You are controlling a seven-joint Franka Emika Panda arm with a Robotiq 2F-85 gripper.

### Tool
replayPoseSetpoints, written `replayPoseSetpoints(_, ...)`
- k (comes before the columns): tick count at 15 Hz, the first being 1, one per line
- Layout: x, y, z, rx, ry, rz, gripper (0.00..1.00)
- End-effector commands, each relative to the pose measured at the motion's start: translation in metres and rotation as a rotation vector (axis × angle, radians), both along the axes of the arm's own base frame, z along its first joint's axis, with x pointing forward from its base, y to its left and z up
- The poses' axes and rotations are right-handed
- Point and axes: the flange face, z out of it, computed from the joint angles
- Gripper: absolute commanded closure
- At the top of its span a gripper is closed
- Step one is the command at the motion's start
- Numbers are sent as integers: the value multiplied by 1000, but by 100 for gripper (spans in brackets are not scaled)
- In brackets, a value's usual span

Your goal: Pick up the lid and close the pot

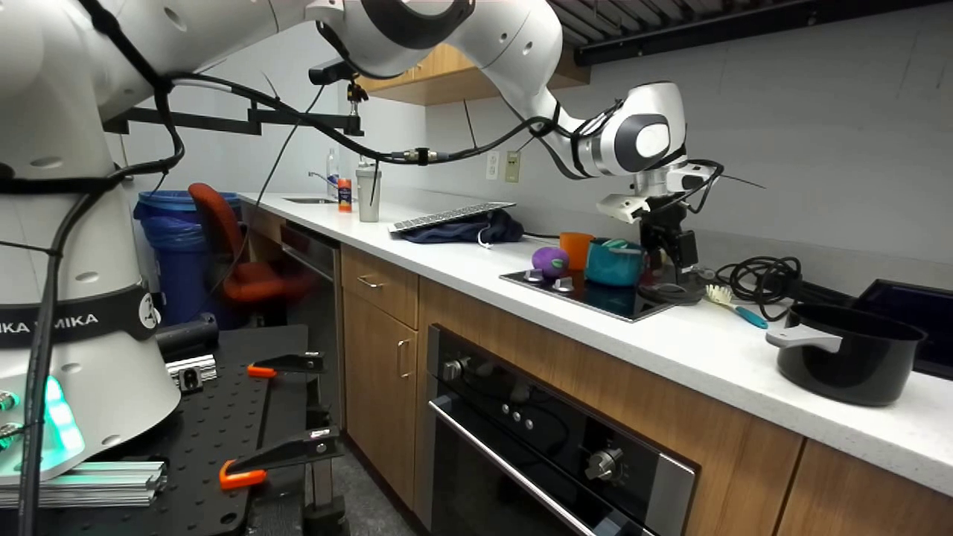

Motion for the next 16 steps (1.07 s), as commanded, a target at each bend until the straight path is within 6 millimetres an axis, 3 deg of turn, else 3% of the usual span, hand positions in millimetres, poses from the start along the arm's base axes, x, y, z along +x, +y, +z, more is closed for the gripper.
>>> replayPoseSetpoints(1, 7, 12, -8, 16, -21, -51, 0)
replayPoseSetpoints(11, 8, 26, -15, 116, -52, -266, 1)
replayPoseSetpoints(12, 9, 26, -16, 115, -53, -275, 10)
replayPoseSetpoints(13, 9, 27, -16, 115, -54, -283, 25)
replayPoseSetpoints(14, 9, 27, -16, 116, -54, -287, 29)
replayPoseSetpoints(16, 10, 27, -16, 118, -59, -290, 45)
